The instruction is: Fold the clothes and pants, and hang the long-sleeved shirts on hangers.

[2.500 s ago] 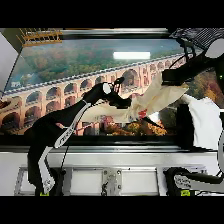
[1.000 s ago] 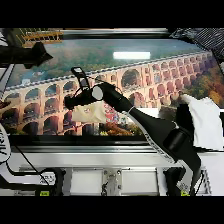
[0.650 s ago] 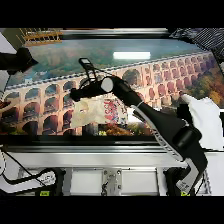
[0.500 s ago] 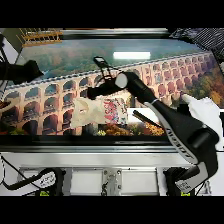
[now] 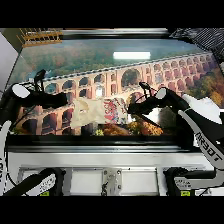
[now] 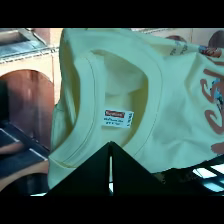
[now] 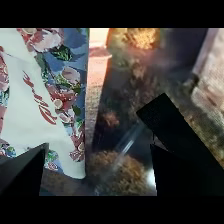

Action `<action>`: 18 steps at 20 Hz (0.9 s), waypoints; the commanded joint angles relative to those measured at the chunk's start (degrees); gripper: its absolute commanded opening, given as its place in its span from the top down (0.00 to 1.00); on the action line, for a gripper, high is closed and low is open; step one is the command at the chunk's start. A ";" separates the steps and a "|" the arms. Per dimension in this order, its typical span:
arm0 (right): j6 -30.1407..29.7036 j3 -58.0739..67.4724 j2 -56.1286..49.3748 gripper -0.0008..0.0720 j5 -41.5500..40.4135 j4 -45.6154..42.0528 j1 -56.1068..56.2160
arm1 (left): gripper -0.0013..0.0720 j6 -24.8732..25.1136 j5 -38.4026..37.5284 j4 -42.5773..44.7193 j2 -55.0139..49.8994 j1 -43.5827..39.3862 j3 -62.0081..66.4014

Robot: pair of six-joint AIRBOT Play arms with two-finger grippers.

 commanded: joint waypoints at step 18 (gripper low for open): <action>11.13 9.20 10.78 0.97 4.28 -6.86 -17.05 | 0.98 0.09 2.93 0.11 0.26 -6.99 -1.88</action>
